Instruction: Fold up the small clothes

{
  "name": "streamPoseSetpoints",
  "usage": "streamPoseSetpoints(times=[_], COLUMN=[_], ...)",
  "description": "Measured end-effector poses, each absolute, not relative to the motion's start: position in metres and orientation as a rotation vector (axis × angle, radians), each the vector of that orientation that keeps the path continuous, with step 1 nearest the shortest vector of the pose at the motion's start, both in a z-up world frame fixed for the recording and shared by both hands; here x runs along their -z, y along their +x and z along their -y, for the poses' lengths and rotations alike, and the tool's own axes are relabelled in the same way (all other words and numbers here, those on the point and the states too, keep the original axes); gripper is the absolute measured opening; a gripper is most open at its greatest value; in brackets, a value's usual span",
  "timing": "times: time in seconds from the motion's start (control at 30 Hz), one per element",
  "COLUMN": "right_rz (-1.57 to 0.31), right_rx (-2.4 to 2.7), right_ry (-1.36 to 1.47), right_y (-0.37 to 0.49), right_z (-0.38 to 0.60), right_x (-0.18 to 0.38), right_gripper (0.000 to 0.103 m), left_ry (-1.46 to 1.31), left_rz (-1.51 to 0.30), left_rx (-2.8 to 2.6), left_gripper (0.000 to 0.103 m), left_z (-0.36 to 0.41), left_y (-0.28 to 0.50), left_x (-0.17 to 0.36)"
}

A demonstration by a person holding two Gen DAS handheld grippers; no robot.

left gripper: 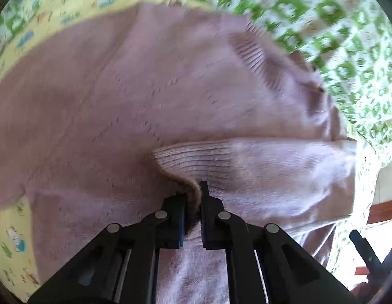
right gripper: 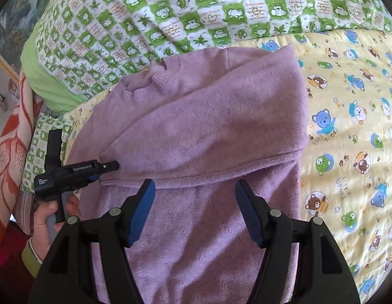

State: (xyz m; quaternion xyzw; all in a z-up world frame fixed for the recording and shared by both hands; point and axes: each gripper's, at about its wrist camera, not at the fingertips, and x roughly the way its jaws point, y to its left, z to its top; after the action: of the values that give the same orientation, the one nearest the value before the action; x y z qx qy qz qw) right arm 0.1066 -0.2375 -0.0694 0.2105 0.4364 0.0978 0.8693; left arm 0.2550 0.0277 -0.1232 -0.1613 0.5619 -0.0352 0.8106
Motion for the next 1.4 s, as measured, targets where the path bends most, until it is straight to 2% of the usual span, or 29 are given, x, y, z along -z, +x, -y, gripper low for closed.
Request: streamPoseSetpoints(times=[0.1,0.2,0.47,0.53,0.57,0.63,0.67,0.7,0.77,0.83,0.87,1.0,1.17,1.4], right_rz=[-0.886,-0.852,-0.866,-0.879,-0.879,-0.862,-0.861,-0.865,-0.876,-0.883,-0.880,-0.858,-0.839,-0.863], right_rx=[-0.159,-0.102,-0.030,-0.008,-0.011,-0.017,-0.018,-0.025,-0.035,-0.023,-0.010,0.021,0.039,0.013], right_ry=[0.437,0.433,0.405,0.402,0.415,0.423,0.418,0.412,0.410,0.400,0.401,0.435,0.436,0.441], right_y=[0.107,0.110,0.158,0.169,0.173,0.176,0.176,0.177,0.178,0.180,0.179,0.175,0.173,0.197], right_z=[0.252,0.272,0.295,0.297,0.298,0.298,0.296,0.294,0.291,0.290,0.292,0.309,0.325,0.316], right_x=[0.065,0.057,0.072,0.077,0.078,0.077,0.077,0.078,0.081,0.084,0.084,0.084,0.080,0.095], right_gripper=[0.065,0.065,0.065,0.065,0.065,0.065,0.065,0.065,0.065,0.065,0.065,0.065,0.065,0.065], left_ry=[-0.414,-0.348,-0.372,-0.415,-0.422,-0.395,-0.370,-0.354,-0.331,-0.313,-0.312,-0.315,-0.364,-0.296], left_rz=[-1.100,-0.990,-1.118,-1.121,-1.119,-1.126,-1.144,-1.152,-1.191,-1.227,-1.224,-1.139,-1.017,-1.130], left_rx=[0.133,0.074,-0.042,0.014,0.035,0.061,0.068,0.067,0.071,0.063,0.075,0.097,0.049,-0.020], left_gripper=[0.005,0.004,0.003,0.008,0.013,0.035,0.058,0.062,0.060,0.032,0.011,0.007,0.007,0.007], left_z=[-0.046,-0.071,-0.110,-0.103,-0.098,-0.081,-0.071,-0.066,-0.049,-0.035,-0.031,-0.023,-0.051,-0.066], left_y=[0.239,0.228,0.236,0.233,0.232,0.236,0.243,0.248,0.257,0.265,0.267,0.262,0.243,0.254], left_x=[0.078,0.042,0.108,0.109,0.108,0.106,0.109,0.112,0.123,0.135,0.137,0.116,0.076,0.127])
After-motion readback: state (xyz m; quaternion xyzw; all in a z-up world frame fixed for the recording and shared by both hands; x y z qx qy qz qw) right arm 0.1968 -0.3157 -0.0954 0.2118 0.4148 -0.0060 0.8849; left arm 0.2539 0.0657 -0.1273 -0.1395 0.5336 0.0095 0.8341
